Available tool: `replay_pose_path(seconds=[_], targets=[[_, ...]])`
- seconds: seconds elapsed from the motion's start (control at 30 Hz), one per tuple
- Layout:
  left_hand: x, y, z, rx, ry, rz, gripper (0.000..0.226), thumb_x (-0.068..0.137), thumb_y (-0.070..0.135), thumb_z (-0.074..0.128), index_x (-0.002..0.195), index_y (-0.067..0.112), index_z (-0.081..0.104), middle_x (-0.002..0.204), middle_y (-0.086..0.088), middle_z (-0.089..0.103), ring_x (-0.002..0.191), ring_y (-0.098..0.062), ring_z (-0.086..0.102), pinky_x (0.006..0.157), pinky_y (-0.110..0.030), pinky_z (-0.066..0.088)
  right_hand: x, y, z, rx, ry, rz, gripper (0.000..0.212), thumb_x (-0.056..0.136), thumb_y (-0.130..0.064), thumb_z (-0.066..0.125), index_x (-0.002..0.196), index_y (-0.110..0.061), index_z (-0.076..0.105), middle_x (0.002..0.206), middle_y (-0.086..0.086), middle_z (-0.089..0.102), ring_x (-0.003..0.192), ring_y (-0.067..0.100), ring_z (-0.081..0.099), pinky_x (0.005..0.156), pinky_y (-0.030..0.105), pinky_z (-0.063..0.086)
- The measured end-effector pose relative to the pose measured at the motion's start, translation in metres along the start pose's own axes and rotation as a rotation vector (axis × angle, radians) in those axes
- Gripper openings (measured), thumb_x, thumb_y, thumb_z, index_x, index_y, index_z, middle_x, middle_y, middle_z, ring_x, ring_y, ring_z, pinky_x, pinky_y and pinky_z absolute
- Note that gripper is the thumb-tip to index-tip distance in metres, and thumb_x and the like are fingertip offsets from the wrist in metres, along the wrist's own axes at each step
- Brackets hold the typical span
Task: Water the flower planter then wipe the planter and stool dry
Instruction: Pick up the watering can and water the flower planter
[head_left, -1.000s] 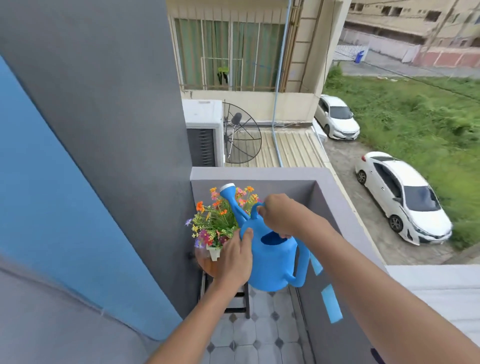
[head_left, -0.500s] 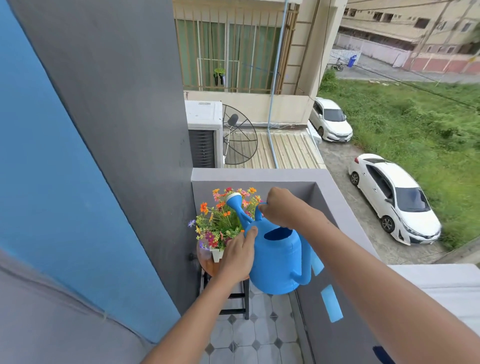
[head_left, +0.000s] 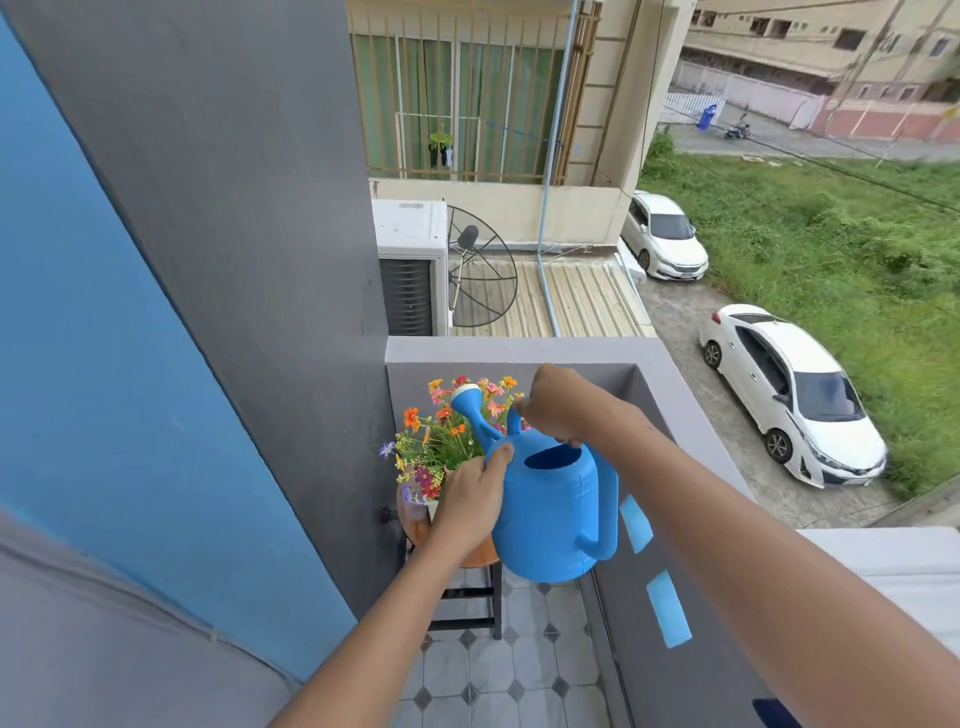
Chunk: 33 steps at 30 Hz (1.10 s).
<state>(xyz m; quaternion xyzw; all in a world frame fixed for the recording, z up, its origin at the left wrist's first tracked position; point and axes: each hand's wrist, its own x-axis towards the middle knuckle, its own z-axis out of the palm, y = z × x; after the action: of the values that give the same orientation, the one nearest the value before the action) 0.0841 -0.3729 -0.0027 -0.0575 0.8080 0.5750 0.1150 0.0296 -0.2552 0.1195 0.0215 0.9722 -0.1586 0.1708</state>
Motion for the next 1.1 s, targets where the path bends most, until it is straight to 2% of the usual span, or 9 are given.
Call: replay_pose_path(seconds=[0.1, 0.4, 0.5, 0.6, 0.7, 0.8, 0.87, 0.97, 1.1], targets=[[0.003, 0.002, -0.002, 0.032, 0.008, 0.009, 0.070, 0.082, 0.074, 0.032, 0.069, 0.008, 0.053, 0.066, -0.008, 0.053, 0.060, -0.021, 0.049, 0.059, -0.036, 0.032, 0.003, 0.001, -0.001, 0.001, -0.010, 0.019, 0.030, 0.101, -0.022, 0.048, 0.076, -0.013, 0.036, 0.068, 0.015, 0.057, 0.044, 0.025, 0.052, 0.042, 0.025, 0.040], [0.002, 0.011, 0.008, 0.109, -0.061, 0.076, 0.072, 0.088, 0.069, 0.024, 0.080, 0.006, 0.058, 0.076, -0.014, 0.060, 0.073, -0.029, 0.058, 0.062, -0.035, 0.035, 0.007, 0.014, -0.006, 0.016, -0.013, 0.087, 0.024, 0.098, -0.020, 0.052, 0.081, -0.012, 0.038, 0.068, 0.016, 0.058, 0.045, 0.026, 0.052, 0.042, 0.025, 0.041], [0.000, 0.020, 0.015, 0.069, -0.096, 0.088, 0.057, 0.096, 0.058, 0.027, 0.096, 0.009, 0.057, 0.087, -0.013, 0.060, 0.074, -0.017, 0.054, 0.061, -0.034, 0.034, 0.002, 0.024, -0.011, 0.023, 0.016, 0.109, 0.025, 0.098, -0.020, 0.050, 0.078, -0.013, 0.035, 0.067, 0.017, 0.059, 0.043, 0.026, 0.052, 0.042, 0.024, 0.040], [-0.001, 0.027, 0.025, 0.056, -0.146, 0.120, 0.047, 0.097, 0.055, 0.028, 0.094, 0.016, 0.054, 0.086, -0.009, 0.057, 0.078, -0.022, 0.054, 0.062, -0.035, 0.033, -0.005, 0.035, -0.018, -0.007, 0.030, 0.139, 0.024, 0.097, -0.018, 0.049, 0.078, -0.012, 0.037, 0.059, 0.016, 0.058, 0.039, 0.025, 0.050, 0.041, 0.022, 0.038], [0.000, 0.026, 0.035, 0.065, -0.185, 0.147, 0.054, 0.095, 0.058, 0.026, 0.103, 0.013, 0.056, 0.099, -0.015, 0.060, 0.091, -0.029, 0.057, 0.070, -0.037, 0.039, -0.012, 0.040, -0.022, -0.060, 0.008, 0.168, 0.018, 0.099, -0.015, 0.048, 0.085, -0.004, 0.048, 0.049, 0.013, 0.057, 0.040, 0.027, 0.055, 0.043, 0.023, 0.039], [-0.003, 0.029, 0.038, 0.127, -0.222, 0.209, 0.052, 0.099, 0.051, 0.023, 0.113, 0.013, 0.054, 0.106, -0.009, 0.059, 0.097, -0.025, 0.055, 0.084, -0.042, 0.044, -0.013, 0.042, -0.024, -0.059, 0.025, 0.184, 0.021, 0.099, -0.018, 0.050, 0.082, -0.005, 0.048, 0.056, 0.016, 0.059, 0.039, 0.026, 0.054, 0.045, 0.024, 0.041], [-0.004, 0.029, 0.036, 0.109, -0.230, 0.209, 0.052, 0.099, 0.052, 0.022, 0.109, 0.013, 0.054, 0.104, -0.013, 0.058, 0.095, -0.025, 0.056, 0.078, -0.043, 0.043, -0.012, 0.040, -0.024, -0.045, 0.036, 0.175, 0.025, 0.098, -0.019, 0.052, 0.077, -0.008, 0.044, 0.055, 0.016, 0.058, 0.035, 0.025, 0.051, 0.045, 0.024, 0.042], [-0.004, 0.024, 0.028, 0.097, -0.217, 0.191, 0.052, 0.098, 0.055, 0.022, 0.105, 0.014, 0.053, 0.098, -0.014, 0.057, 0.084, -0.019, 0.056, 0.066, -0.032, 0.038, -0.012, 0.033, -0.021, -0.021, 0.038, 0.171, 0.026, 0.096, -0.017, 0.053, 0.074, -0.009, 0.042, 0.056, 0.016, 0.055, 0.035, 0.024, 0.048, 0.044, 0.023, 0.040], [-0.011, 0.018, 0.010, 0.138, -0.133, 0.156, 0.043, 0.100, 0.052, 0.024, 0.088, 0.018, 0.048, 0.079, -0.004, 0.051, 0.072, -0.017, 0.052, 0.060, -0.035, 0.033, -0.012, 0.016, -0.012, 0.016, 0.020, 0.130, 0.025, 0.095, -0.019, 0.053, 0.075, -0.008, 0.044, 0.060, 0.015, 0.058, 0.039, 0.025, 0.051, 0.045, 0.023, 0.042]])
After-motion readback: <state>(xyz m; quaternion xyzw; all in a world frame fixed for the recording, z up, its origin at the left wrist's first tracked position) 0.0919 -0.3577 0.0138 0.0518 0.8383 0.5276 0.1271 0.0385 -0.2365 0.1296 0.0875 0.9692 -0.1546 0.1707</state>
